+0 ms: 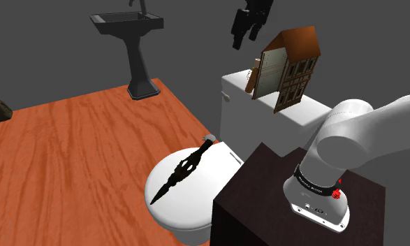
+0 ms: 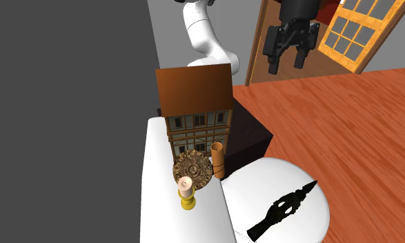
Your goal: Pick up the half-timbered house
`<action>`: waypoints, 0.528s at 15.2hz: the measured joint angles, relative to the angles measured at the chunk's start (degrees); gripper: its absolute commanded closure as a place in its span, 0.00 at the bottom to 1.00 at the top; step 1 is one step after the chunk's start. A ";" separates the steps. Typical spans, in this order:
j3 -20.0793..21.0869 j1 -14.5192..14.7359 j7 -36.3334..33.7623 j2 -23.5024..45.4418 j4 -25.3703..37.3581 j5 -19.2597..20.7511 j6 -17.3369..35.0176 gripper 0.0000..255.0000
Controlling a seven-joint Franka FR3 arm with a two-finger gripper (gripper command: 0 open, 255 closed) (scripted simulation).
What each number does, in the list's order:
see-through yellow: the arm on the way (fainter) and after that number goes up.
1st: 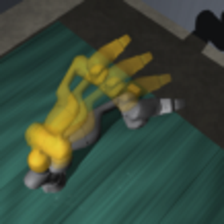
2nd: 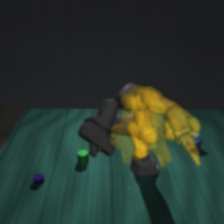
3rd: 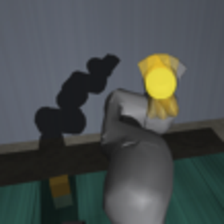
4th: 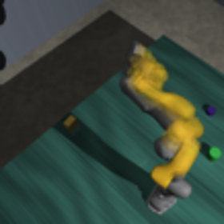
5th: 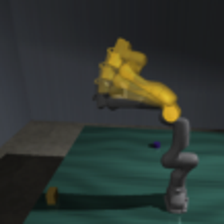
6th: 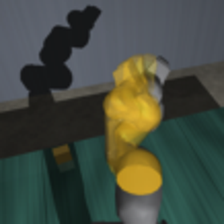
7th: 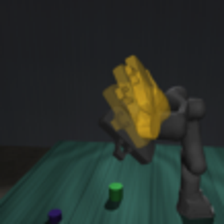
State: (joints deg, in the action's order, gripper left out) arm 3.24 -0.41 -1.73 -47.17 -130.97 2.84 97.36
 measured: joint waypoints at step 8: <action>8.33 -1.70 12.87 12.22 2.83 22.70 -13.97 0.00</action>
State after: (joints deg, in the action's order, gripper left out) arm 11.56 -2.11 11.14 -34.95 -128.14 25.54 83.39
